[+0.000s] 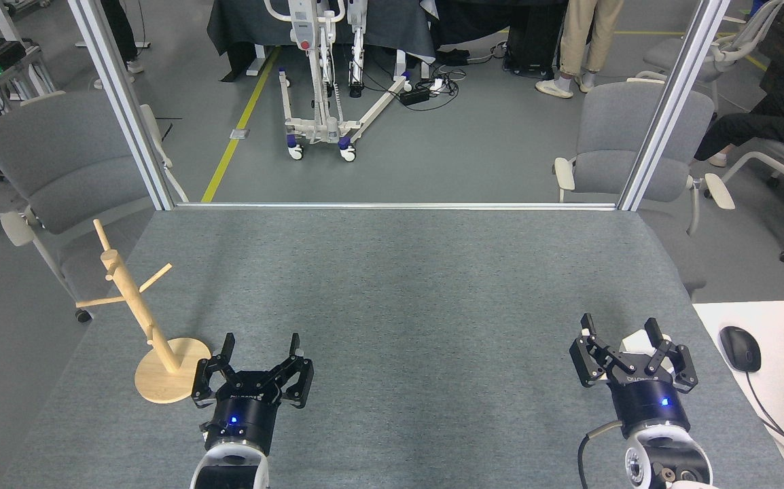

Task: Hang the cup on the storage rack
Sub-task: 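Move the right gripper toward the white hexagonal cup on the side table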

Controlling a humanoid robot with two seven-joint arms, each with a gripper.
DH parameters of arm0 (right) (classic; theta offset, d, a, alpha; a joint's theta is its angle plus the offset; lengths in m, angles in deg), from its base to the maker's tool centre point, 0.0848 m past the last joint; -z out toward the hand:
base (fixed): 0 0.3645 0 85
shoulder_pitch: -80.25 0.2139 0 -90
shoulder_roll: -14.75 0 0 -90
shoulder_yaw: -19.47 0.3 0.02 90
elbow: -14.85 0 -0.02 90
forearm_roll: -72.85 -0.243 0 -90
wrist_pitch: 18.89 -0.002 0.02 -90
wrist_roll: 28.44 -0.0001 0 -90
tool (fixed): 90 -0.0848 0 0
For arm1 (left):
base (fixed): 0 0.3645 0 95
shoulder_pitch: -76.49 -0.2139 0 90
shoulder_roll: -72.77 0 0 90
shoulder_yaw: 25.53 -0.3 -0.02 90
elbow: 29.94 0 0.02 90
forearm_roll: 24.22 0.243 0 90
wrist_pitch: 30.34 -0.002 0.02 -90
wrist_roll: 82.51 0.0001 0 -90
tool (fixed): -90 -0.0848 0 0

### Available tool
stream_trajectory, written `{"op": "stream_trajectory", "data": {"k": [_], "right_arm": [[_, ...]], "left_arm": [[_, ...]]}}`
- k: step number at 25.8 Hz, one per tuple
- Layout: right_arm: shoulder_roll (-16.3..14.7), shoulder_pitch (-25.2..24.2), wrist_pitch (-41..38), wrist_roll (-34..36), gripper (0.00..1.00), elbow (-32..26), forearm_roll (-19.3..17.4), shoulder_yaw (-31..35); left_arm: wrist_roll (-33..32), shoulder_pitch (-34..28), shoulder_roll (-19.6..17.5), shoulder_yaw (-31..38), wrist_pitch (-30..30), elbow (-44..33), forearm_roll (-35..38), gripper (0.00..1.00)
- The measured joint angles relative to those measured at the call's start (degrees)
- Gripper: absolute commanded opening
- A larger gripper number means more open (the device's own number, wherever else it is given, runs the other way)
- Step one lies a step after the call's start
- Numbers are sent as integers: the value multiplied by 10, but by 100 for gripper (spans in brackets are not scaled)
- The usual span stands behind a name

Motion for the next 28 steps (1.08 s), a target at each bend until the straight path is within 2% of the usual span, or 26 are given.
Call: {"op": "stream_trajectory", "data": {"k": [14, 19, 28], "right_arm": [[-7, -6, 7, 2, 100, -4, -1, 3], [-22, -8, 6, 1, 100, -8, -3, 26], [-26, -14, 4, 0, 100, 14, -5, 72]], "left_arm": [[1, 0, 0, -1, 5, -20, -4, 99], [0, -1, -1, -1, 5, -21, -4, 100], [0, -2, 0, -2, 5, -6, -4, 100]]}}
